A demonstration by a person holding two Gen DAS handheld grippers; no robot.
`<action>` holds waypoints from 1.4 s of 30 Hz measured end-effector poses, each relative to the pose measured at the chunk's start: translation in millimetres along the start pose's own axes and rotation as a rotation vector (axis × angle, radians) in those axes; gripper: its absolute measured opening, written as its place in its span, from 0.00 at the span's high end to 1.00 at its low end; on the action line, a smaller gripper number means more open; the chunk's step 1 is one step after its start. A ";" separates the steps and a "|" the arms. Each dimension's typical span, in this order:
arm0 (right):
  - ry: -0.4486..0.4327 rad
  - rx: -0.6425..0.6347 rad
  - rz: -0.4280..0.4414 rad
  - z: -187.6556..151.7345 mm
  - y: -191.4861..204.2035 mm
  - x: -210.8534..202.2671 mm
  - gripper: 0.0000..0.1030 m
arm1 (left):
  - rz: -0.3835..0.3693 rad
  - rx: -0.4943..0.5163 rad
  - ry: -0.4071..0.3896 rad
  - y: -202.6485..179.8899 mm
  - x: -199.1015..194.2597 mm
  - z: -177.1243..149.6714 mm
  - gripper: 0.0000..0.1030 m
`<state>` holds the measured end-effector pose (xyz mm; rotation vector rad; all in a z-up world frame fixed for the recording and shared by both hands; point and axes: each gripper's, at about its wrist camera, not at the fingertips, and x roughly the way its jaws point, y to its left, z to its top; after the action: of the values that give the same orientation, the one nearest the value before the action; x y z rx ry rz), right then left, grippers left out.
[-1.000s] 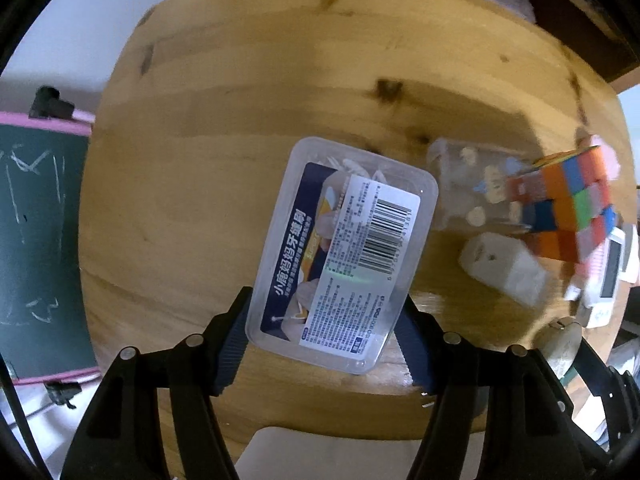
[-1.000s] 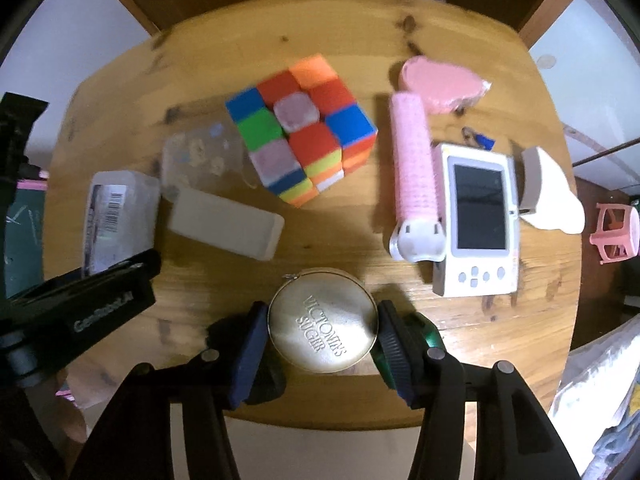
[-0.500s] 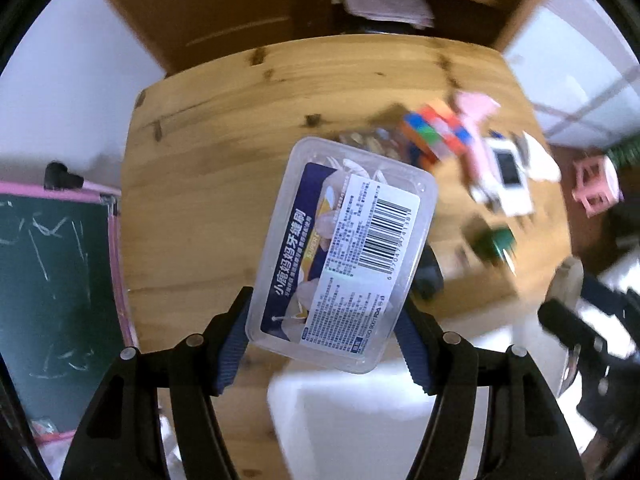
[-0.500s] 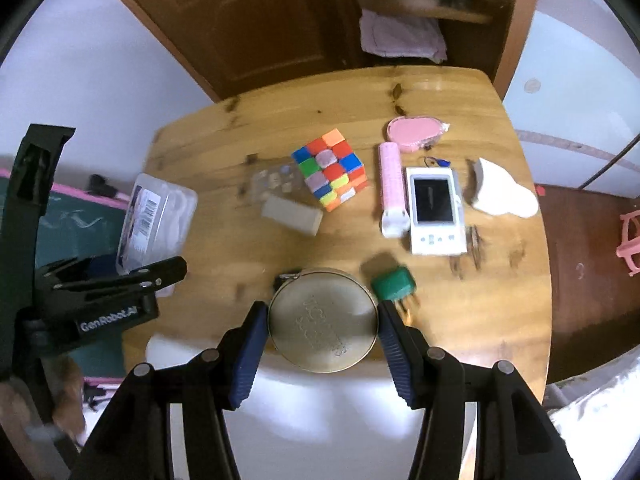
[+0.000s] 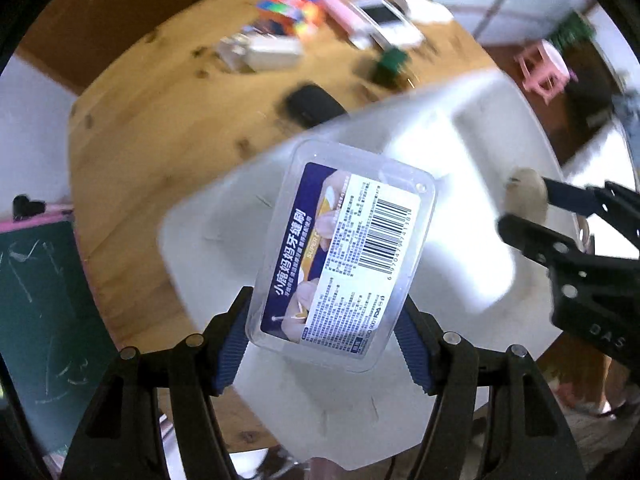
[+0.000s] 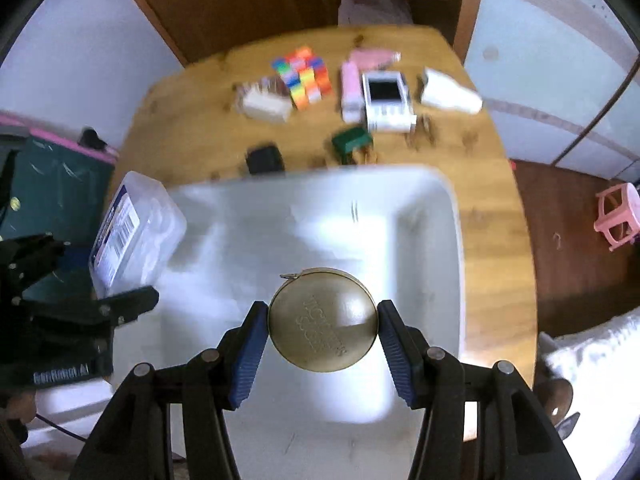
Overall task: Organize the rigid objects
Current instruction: 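Carry the clear box and gold tin into the white tray and release both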
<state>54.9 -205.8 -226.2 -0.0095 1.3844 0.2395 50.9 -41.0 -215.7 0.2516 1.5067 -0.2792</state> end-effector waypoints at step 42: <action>0.113 0.061 -0.037 -25.7 -24.6 62.7 0.38 | 0.002 0.069 0.152 -6.3 80.1 -0.8 0.15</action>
<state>44.7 -223.3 -295.4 0.0023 1.5018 0.1673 51.6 -48.7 -295.7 0.3358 1.6486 -0.3169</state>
